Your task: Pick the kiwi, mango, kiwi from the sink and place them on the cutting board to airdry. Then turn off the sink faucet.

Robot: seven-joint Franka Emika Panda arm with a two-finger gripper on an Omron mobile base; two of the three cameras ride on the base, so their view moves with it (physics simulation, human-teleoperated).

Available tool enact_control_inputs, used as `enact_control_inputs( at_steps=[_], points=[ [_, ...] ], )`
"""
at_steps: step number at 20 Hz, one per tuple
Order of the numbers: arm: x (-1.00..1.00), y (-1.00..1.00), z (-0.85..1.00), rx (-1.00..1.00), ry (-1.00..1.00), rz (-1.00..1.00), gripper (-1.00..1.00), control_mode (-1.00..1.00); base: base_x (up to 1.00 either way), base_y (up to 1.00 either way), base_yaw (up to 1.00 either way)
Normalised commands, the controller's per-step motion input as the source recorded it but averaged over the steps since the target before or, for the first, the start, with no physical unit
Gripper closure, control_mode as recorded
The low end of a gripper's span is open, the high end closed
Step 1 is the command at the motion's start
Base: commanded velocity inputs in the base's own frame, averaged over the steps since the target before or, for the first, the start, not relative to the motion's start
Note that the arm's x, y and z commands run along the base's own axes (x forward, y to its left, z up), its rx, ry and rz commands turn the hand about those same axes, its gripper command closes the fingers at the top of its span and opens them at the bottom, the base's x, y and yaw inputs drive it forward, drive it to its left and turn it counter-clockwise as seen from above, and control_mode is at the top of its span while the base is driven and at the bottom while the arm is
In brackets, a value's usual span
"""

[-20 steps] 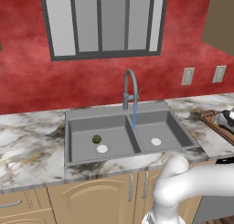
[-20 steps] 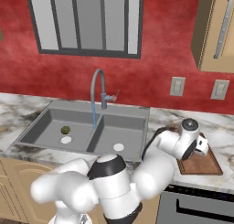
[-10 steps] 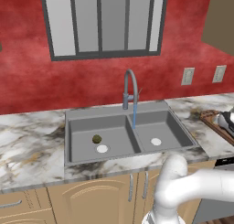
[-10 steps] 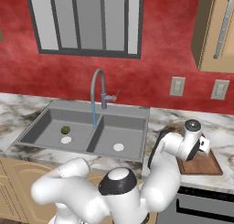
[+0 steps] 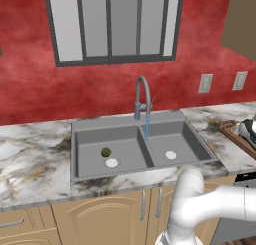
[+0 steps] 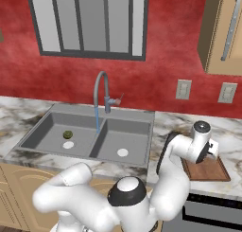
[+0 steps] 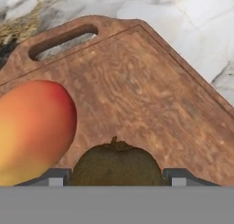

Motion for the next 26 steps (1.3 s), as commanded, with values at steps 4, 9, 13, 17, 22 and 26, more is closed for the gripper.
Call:
enact_control_inputs(
  at_steps=[4, 9, 13, 17, 22, 26],
  points=[
    [-0.02, -0.09, 0.00, 0.00, 0.00, 0.01, -1.00, -1.00, 0.00, 0.00, 0.00],
    [-0.10, -0.02, 0.14, 0.00, -0.01, 0.01, -1.00, -1.00, 0.00, 0.00, 0.00],
    [-0.15, 0.00, 0.40, 0.00, -0.03, 0.02, -1.00, -1.00, 0.00, 0.00, 0.00],
    [-0.34, 0.00, 0.59, 0.00, -0.09, 0.02, -1.00, -1.00, 0.00, 0.00, 0.00],
    [-0.54, 0.04, 0.62, 0.00, -0.14, 0.02, -1.00, -1.00, 0.00, 0.00, 0.00],
    [-0.63, 0.17, 0.54, 0.00, -0.19, 0.04, -1.00, -1.00, 0.00, 0.00, 0.00]
  ],
)
